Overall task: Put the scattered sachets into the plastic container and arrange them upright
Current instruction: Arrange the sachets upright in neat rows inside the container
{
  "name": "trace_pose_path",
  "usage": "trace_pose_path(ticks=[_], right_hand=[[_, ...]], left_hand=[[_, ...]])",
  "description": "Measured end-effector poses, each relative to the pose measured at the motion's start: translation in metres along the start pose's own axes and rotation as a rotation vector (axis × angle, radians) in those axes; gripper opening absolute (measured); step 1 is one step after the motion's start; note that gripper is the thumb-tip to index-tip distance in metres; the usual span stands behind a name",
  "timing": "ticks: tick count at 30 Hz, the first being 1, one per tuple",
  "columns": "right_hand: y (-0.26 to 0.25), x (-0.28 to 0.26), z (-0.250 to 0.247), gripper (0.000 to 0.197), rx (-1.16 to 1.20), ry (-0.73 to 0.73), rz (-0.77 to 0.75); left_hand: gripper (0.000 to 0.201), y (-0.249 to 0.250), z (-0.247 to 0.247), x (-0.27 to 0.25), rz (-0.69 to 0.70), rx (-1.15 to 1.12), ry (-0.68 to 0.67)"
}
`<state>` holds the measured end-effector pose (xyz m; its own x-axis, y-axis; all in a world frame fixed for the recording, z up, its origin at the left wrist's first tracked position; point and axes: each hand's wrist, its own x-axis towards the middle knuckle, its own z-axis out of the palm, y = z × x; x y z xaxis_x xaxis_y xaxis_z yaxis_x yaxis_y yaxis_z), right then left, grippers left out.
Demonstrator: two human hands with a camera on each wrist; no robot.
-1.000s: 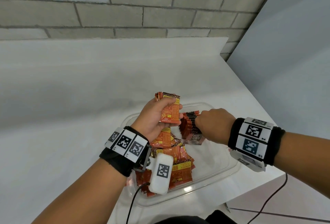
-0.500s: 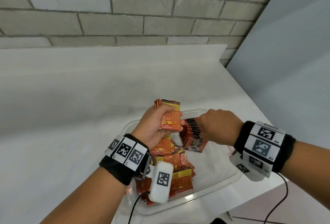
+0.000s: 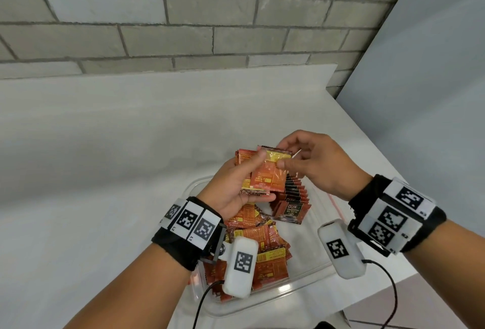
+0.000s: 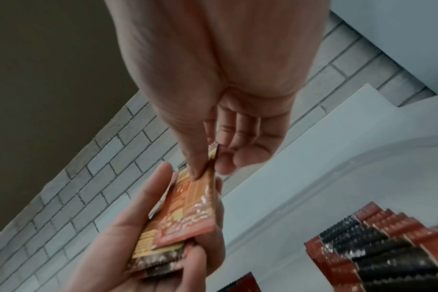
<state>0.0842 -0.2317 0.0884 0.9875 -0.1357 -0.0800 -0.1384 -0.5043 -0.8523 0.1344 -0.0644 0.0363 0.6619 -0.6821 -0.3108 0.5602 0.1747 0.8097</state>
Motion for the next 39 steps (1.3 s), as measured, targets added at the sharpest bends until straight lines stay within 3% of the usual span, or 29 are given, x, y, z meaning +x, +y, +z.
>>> trace_pose_path(ticks=[5, 9, 11, 15, 17, 20, 23, 26, 31, 33, 36, 39], right_hand=[[0.001, -0.008, -0.003, 0.017, -0.089, 0.195, -0.185], [0.014, -0.017, 0.009, 0.018, -0.324, -0.009, -0.229], [0.015, -0.02, 0.01, 0.016, -0.341, -0.088, -0.195], [0.009, -0.019, 0.005, 0.012, -0.321, 0.129, -0.258], [0.006, -0.016, 0.003, 0.019, -0.391, 0.184, -0.264], [0.003, -0.011, 0.002, 0.037, -0.46, 0.094, -0.199], [-0.002, -0.011, -0.004, 0.023, -0.407, -0.007, -0.118], [0.001, -0.014, -0.019, 0.011, -0.406, -0.159, -0.019], [0.017, -0.026, -0.021, 0.01, -0.774, -0.385, 0.126], [0.022, -0.027, -0.012, 0.018, -0.891, -0.407, 0.146], [0.025, -0.027, 0.0, 0.006, -1.067, -0.439, 0.123], [0.024, -0.026, 0.008, 0.011, -1.181, -0.468, 0.109]], left_hand=[[0.04, 0.002, 0.0, 0.002, 0.022, -0.115, 0.066], [0.015, 0.003, -0.001, 0.001, 0.075, -0.154, 0.059], [0.018, 0.002, -0.001, 0.001, 0.103, -0.118, 0.098], [0.023, 0.0, -0.001, 0.001, 0.102, -0.061, 0.113], [0.023, -0.001, -0.001, 0.001, 0.094, -0.034, 0.094], [0.023, -0.001, 0.001, 0.0, 0.081, 0.001, 0.067], [0.018, -0.001, 0.003, -0.001, 0.081, 0.003, 0.05], [0.015, 0.0, 0.001, 0.002, 0.096, -0.048, 0.118], [0.015, -0.001, -0.001, 0.003, 0.086, -0.042, 0.135], [0.015, -0.001, -0.001, 0.003, 0.084, -0.032, 0.128], [0.017, -0.001, -0.002, 0.003, 0.082, -0.026, 0.131], [0.019, -0.001, -0.002, 0.003, 0.08, -0.022, 0.135]])
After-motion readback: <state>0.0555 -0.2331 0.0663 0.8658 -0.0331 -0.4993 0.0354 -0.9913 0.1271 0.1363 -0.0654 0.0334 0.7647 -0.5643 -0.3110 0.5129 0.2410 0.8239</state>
